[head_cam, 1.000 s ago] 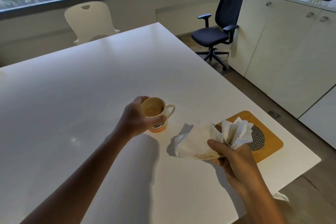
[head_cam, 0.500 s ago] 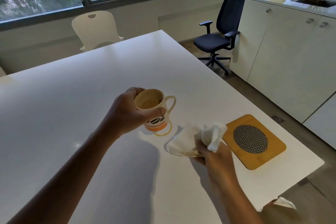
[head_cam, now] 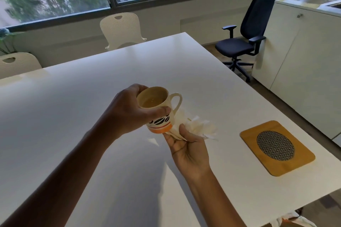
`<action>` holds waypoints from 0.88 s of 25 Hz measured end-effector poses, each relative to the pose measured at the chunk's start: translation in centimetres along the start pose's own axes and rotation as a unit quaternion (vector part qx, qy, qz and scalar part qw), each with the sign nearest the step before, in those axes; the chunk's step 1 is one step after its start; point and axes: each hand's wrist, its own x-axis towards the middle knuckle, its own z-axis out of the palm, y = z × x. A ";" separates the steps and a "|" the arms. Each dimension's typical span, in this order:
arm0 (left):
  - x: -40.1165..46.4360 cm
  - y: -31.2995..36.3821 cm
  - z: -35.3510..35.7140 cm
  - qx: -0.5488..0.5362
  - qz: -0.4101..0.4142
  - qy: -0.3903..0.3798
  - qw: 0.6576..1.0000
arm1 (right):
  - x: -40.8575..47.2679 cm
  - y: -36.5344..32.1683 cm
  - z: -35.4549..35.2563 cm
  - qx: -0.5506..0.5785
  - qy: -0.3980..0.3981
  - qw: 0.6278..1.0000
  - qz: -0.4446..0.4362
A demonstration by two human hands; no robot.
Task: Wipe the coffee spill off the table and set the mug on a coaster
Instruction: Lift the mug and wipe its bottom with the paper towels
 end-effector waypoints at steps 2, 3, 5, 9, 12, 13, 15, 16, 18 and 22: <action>-0.2 -0.6 -0.7 0.007 -0.013 0.010 1.000 | -0.2 0.8 0.2 0.000 -0.008 1.000 -0.021; -0.3 -0.8 -1.0 0.005 -0.020 0.013 1.000 | -0.3 1.3 0.3 -0.003 -0.011 0.999 -0.030; -0.5 -1.2 -1.3 0.002 -0.027 0.017 0.999 | -0.6 2.4 0.4 0.005 -0.018 0.999 -0.041; -1.0 -1.2 -1.5 0.008 -0.032 0.038 0.999 | -1.3 4.9 0.0 0.018 -0.022 0.997 -0.065; -1.4 -1.3 -1.7 0.012 -0.030 0.056 0.998 | -1.8 6.9 -0.1 0.012 -0.015 0.996 -0.090; -1.5 -1.4 -1.8 0.013 -0.029 0.064 0.997 | -2.1 7.5 -0.1 0.013 -0.019 0.995 -0.096; -1.9 -1.6 -1.9 0.013 -0.032 0.079 0.996 | -2.7 8.9 -0.2 0.019 -0.034 0.994 -0.097; -2.1 -1.7 -2.0 0.013 -0.032 0.084 0.996 | -2.9 9.4 -0.3 0.021 -0.037 0.994 -0.097; -2.5 -1.8 -2.3 0.020 -0.030 0.090 0.995 | -3.2 10.4 -0.7 0.019 -0.029 0.995 -0.099; -3.4 -2.0 -4.0 0.024 -0.041 0.083 0.995 | -3.5 11.4 -1.8 -0.010 -0.040 0.994 -0.097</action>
